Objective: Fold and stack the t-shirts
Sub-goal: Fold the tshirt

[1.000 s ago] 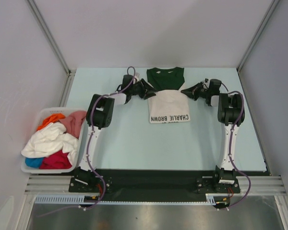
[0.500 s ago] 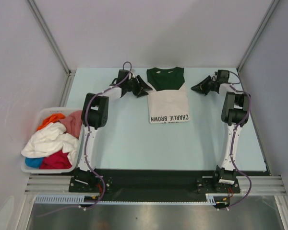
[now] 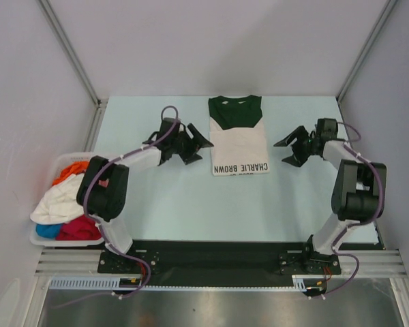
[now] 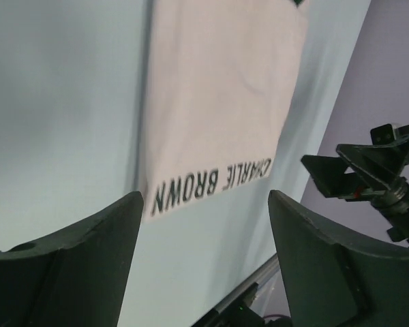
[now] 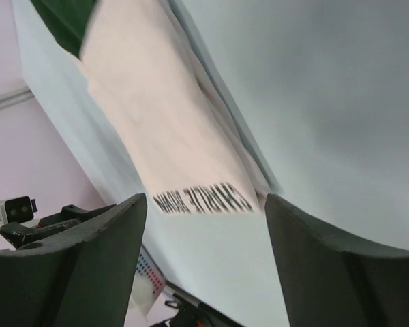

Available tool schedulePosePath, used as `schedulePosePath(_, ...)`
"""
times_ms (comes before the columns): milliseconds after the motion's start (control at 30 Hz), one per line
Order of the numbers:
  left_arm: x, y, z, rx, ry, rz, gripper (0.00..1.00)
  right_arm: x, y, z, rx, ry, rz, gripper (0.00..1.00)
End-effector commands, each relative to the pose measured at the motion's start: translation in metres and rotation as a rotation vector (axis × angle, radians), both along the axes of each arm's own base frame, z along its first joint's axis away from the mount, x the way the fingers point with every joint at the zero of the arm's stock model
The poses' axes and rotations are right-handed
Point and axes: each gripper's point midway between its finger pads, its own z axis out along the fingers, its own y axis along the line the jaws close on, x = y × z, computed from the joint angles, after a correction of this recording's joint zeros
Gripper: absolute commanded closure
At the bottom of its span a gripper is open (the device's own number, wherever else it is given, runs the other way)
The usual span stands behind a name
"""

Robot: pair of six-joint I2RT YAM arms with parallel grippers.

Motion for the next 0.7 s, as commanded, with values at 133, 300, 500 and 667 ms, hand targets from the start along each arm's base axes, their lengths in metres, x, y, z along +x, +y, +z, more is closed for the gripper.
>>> schedulePosePath(133, -0.038, -0.031, -0.005, -0.108, 0.061, 0.197, 0.19, -0.045, 0.02, -0.002, 0.044, -0.139, -0.152, 0.24)
schedulePosePath(300, -0.053, -0.033, -0.034, -0.204, 0.144, 0.32, 0.24, -0.054, 0.033, -0.011, 0.009, -0.167, -0.205, 0.24)
schedulePosePath(500, -0.067, -0.038, -0.062, -0.247, 0.223, 0.398, 0.37, -0.061, 0.046, -0.034, -0.025, -0.137, -0.226, 0.36)
schedulePosePath(667, -0.072, -0.037, -0.072, -0.225, 0.237, 0.424, 0.42, -0.068, 0.046, -0.048, -0.017, -0.138, -0.258, 0.43)
